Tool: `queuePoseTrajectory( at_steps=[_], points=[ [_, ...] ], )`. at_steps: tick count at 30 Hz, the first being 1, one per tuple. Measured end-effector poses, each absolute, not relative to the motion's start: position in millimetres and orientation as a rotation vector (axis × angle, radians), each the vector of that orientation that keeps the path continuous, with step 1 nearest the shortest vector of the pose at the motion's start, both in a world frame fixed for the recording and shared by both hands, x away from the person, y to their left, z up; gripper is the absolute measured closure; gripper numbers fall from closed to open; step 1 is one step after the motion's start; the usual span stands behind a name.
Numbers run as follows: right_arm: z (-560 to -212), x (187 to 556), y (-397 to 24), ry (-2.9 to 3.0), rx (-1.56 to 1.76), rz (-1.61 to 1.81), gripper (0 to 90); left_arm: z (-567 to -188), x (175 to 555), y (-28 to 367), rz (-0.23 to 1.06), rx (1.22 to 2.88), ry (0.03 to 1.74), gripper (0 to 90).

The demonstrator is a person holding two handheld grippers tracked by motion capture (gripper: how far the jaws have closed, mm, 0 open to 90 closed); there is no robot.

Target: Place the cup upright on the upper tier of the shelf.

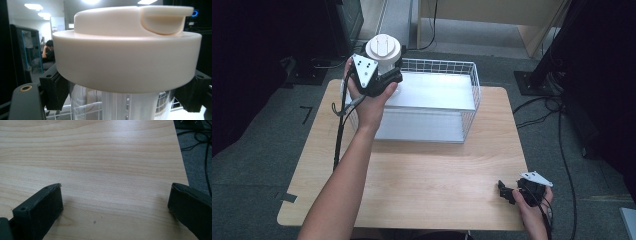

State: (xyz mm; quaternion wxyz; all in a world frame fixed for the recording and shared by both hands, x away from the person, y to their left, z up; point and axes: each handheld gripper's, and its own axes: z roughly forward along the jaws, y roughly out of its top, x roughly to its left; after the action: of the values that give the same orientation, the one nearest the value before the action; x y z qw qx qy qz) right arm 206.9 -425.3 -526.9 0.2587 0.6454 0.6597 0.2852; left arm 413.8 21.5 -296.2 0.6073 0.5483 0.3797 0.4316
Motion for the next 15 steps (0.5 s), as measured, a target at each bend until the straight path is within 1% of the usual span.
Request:
queuePoseTrajectory(
  at_steps=[5, 11, 15],
  points=[
    [-527.0, 207.0, -425.4, 1.787, 1.747, 0.775, 0.0, -292.9, 417.3, 26.1, 0.958, 1.273, 0.913, 14.9],
    [-526.9, 206.9, -425.2, 1.786, 1.750, 0.775, 0.0, -287.4, 419.1, 26.8, 0.950, 1.315, 0.940, 13.1],
    [-526.9, 207.0, -425.1, 1.786, 1.749, 0.774, 0.0, -287.4, 418.9, 25.7, 0.943, 1.327, 0.933, 7.9]
  ],
)
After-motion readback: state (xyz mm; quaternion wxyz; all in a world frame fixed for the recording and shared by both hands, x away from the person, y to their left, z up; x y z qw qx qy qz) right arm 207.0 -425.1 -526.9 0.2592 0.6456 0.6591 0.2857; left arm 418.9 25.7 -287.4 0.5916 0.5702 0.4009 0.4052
